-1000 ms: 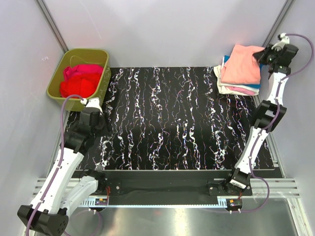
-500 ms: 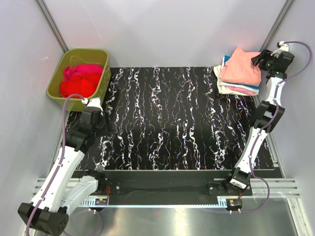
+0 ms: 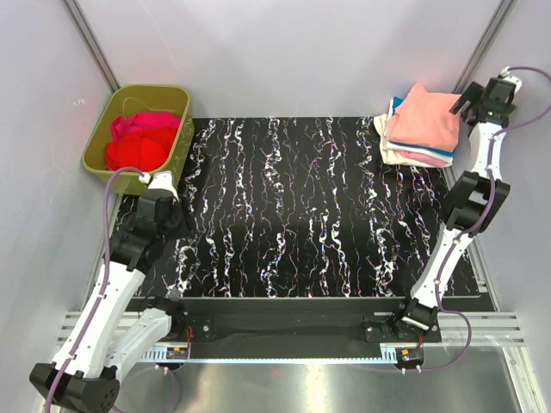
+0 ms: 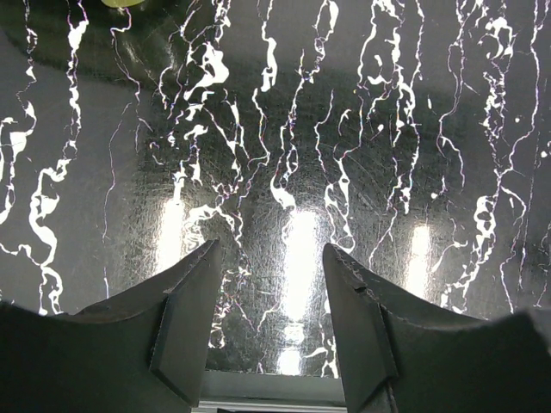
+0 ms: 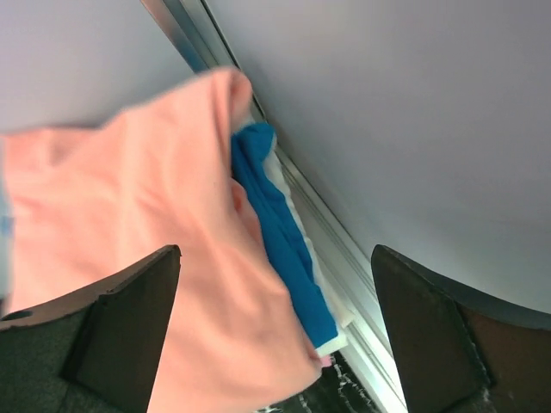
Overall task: Fold and stack the t-shirts
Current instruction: Neatly place the folded tshirt to the corner
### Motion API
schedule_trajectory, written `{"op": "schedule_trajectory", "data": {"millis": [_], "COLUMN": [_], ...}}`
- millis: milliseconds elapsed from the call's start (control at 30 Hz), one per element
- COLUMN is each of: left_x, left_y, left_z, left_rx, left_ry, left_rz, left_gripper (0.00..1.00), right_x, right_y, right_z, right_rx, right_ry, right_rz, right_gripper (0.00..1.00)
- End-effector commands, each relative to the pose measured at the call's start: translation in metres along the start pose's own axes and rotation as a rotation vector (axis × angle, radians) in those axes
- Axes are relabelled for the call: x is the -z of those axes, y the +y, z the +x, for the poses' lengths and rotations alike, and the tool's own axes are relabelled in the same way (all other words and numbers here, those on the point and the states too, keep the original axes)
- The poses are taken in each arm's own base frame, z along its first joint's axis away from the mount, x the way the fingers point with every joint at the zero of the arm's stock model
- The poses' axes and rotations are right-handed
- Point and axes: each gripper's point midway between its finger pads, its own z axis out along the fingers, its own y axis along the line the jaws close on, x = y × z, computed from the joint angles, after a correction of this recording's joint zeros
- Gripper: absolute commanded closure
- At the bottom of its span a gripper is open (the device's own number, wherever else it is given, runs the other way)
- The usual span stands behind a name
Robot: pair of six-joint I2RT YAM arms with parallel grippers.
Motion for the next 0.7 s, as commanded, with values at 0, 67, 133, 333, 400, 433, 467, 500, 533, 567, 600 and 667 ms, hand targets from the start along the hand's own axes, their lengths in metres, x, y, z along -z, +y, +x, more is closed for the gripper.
{"op": "schedule_trajectory", "data": {"millis": [0,67,133,333,400,433,467,500,533,567,600,667], "left_x": [0.005,0.006,0.007,0.006,0.006,0.006,0.006,0.006,0.006,0.007,0.007,0.007], "left_y": [0.001,0.002,0.002,0.002,0.002,0.003,0.003,0.003,0.003,0.004,0.004,0.004], "left_z": [-0.014,-0.014,-0.015,-0.015,-0.015,-0.015,-0.015,-0.015,-0.015,-0.016,-0.016,-0.015], "left_rx": [0.018,0.02,0.022,0.021,0.022,0.022,0.02,0.022,0.022,0.024,0.024,0.024], "left_ry": [-0.069,-0.075,-0.078,-0.078,-0.076,-0.075,-0.076,-0.076,-0.076,-0.08,-0.08,-0.079], "left_rz": [-0.001,0.0,0.0,-0.001,-0.002,-0.004,-0.005,-0.006,-0.006,-0.008,-0.008,-0.009], "left_gripper": [0.45,0.44,0.44,0.44,0.44,0.44,0.44,0.44,0.44,0.44,0.44,0.44], "right_x": [0.095,0.103,0.091,0.056,0.043,0.041,0.042,0.032,0.033,0.036,0.027,0.023], "right_y": [-0.068,-0.042,-0.018,0.071,0.094,0.115,0.132,0.142,0.163,0.173,0.176,0.191], "right_z": [-0.163,-0.172,-0.155,-0.093,-0.071,-0.061,-0.057,-0.042,-0.032,-0.035,-0.023,-0.008], "right_rx": [-0.136,-0.144,-0.122,-0.028,-0.019,-0.004,0.01,0.022,0.037,0.046,0.053,0.063], "right_ry": [-0.382,-0.383,-0.313,-0.182,-0.147,-0.139,-0.138,-0.117,-0.107,-0.125,-0.116,-0.103], "right_rz": [0.15,0.05,-0.028,-0.169,-0.209,-0.238,-0.283,-0.3,-0.33,-0.344,-0.335,-0.35], "right_gripper": [0.0,0.0,0.0,0.01,0.02,0.03,0.04,0.04,0.03,0.04,0.04,0.05]}}
